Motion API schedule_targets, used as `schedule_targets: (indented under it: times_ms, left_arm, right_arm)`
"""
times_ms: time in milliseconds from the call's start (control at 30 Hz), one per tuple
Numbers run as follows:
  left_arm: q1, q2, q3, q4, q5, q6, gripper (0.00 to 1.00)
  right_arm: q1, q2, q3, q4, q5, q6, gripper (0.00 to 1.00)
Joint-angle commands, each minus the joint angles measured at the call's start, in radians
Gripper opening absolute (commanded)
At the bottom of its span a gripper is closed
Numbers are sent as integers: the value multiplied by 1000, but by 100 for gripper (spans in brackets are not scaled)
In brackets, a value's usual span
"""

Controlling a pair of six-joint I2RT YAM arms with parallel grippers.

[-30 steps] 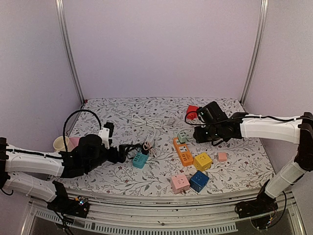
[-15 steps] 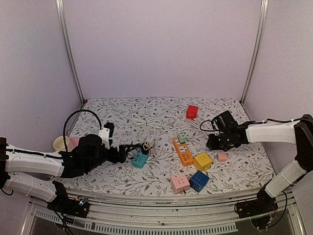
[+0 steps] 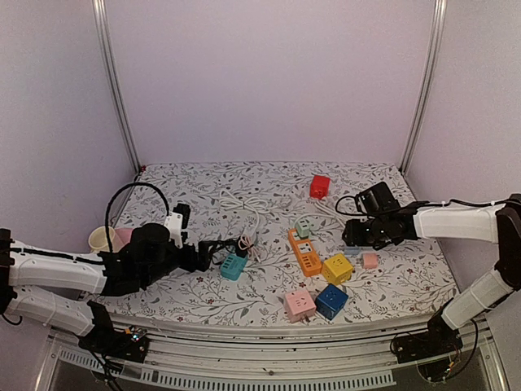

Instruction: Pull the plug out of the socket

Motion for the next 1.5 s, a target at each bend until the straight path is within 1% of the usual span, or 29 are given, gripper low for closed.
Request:
schedule_targets:
  times_ms: [0, 200, 333, 767, 900, 1000, 1167, 1467]
  left_arm:
    - [13, -4, -7, 24, 3, 7, 97]
    - [13, -5, -7, 29, 0, 7, 97]
    - [13, -4, -9, 31, -7, 7, 97]
    - [14, -47, -47, -2, -86, 40, 97]
    - [14, -85, -73, -30, -106, 31, 97]
    - [14, -118, -95, -18, -99, 23, 97]
    - [14, -155, -76, -66, -99, 19, 97]
    - [13, -221, -65, -129, -164, 71, 97]
  right_arm:
    - [-7, -43, 1, -21, 35, -1, 54]
    - [0, -36, 38, -38, 12, -17, 58]
    - [38, -7, 85, -41, 13, -23, 59]
    - [172, 249, 356, -45, 28, -57, 60]
    - [185, 319, 398, -52, 31, -73, 60]
    - [196, 355, 462, -60, 34, -78, 59]
    - [211, 406, 507, -81, 45, -87, 58]
    - [213, 436, 521, -88, 57, -75, 42]
